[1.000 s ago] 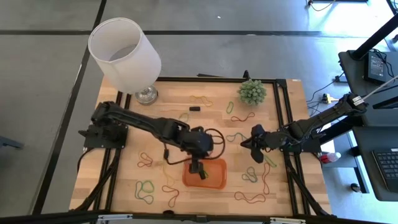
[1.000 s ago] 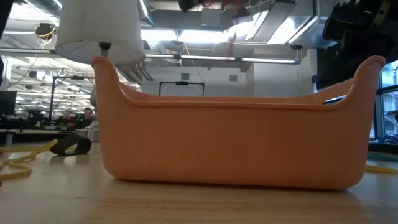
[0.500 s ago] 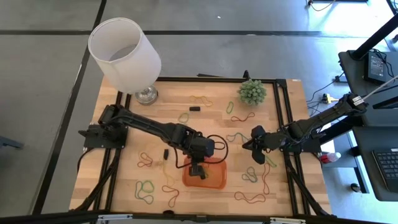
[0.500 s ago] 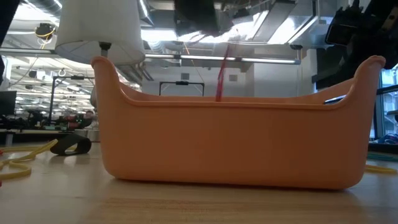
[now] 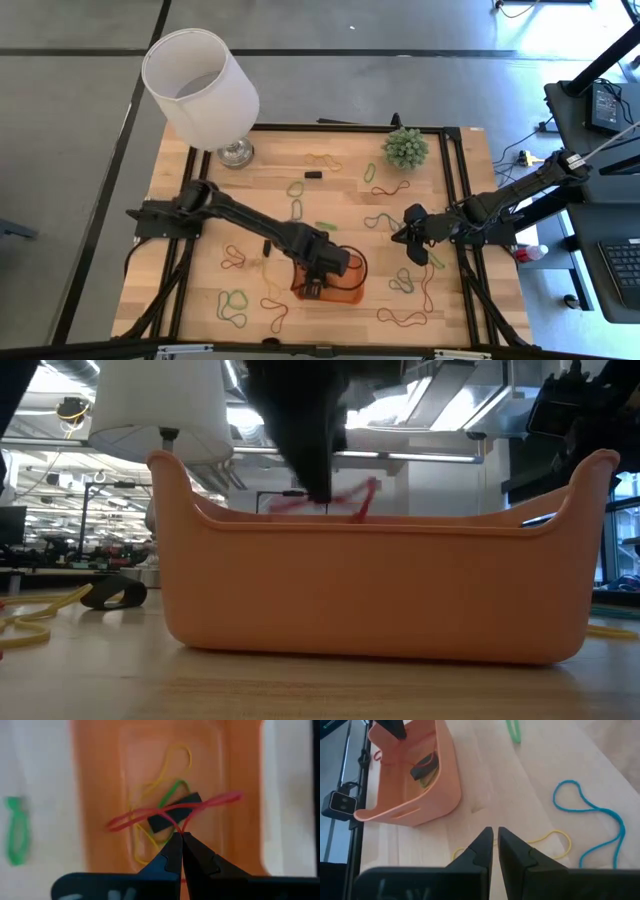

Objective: Pick and place rubber bands into bin
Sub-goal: Put the red rubber band into the orange bin

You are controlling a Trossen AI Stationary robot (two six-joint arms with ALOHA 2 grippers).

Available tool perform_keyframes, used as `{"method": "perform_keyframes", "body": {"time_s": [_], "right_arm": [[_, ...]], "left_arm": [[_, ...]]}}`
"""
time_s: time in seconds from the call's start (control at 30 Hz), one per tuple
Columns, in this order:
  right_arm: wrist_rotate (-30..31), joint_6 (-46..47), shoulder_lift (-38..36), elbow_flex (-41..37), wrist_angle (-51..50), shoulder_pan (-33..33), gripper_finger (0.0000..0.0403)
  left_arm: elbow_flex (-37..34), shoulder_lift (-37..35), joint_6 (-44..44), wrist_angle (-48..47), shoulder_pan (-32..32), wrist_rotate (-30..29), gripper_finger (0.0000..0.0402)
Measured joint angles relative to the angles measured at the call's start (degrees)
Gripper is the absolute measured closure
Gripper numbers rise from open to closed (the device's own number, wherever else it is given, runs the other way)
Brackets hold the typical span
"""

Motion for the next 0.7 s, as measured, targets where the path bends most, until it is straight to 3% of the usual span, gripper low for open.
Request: {"method": "perform_keyframes", "body": {"time_s": [0.23, 0.7], "right_arm": [[-0.36, 1.09, 0.0, 0.0, -0.2, 0.02, 0.0371], [-0.35, 2.64, 0.0, 0.0, -0.55, 0.02, 0.0371]], "left_arm": [[0.02, 2.18, -4.85, 0.32, -0.34, -0.23, 0.0386], [0.85, 1.55, -7.95, -0.69, -0.19, -1.23, 0.0268]]}}
